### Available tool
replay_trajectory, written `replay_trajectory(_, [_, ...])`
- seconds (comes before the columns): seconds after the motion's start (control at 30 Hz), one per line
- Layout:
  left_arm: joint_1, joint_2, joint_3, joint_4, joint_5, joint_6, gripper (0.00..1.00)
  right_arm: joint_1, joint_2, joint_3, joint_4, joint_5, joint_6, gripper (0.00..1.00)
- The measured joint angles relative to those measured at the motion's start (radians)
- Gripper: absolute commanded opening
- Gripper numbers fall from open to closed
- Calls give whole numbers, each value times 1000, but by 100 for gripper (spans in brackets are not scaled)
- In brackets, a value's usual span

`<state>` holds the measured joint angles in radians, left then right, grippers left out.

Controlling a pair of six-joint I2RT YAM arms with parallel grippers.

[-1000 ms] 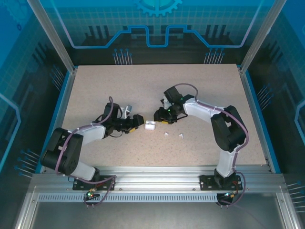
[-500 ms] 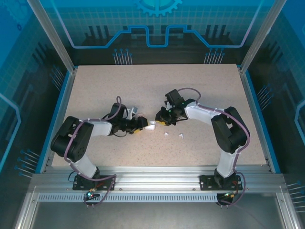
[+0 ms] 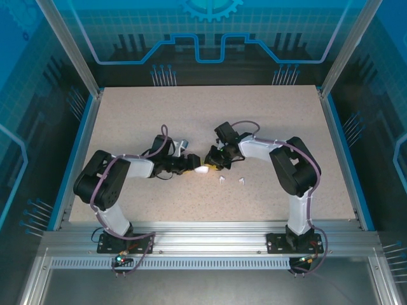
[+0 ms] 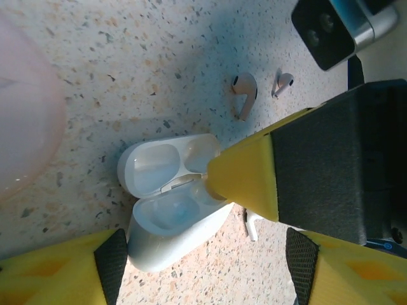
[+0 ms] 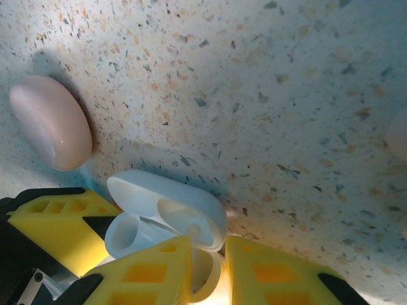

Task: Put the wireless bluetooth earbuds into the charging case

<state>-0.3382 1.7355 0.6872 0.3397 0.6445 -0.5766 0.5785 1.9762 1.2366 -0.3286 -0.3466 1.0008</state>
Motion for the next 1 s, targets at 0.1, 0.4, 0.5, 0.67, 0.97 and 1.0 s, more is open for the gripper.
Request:
replay_trajectory(0.1, [-5,2,-23,53,0,-1,67,0,4,2,-2,3,2,21])
replay_trajectory(0.4, [-5,16,-74,190,14,-20,62,-1,16,16,-6,1,-1,20])
replay_trajectory(0.5, [-6,20,-90,227,28,-27,60,-3,20,16,-2,-18,-10,20])
replay_trajectory(0.67, [-10,26,-97,243,53,-27,56,-16,25,16,6,-56,-29,20])
replay_trajectory(0.97, [-20,48,-101,269,80,-27,45,-23,25,21,9,-89,-48,20])
replay_trajectory(1.0, [-21,53,-101,269,84,-27,44,-23,25,23,10,-92,-51,20])
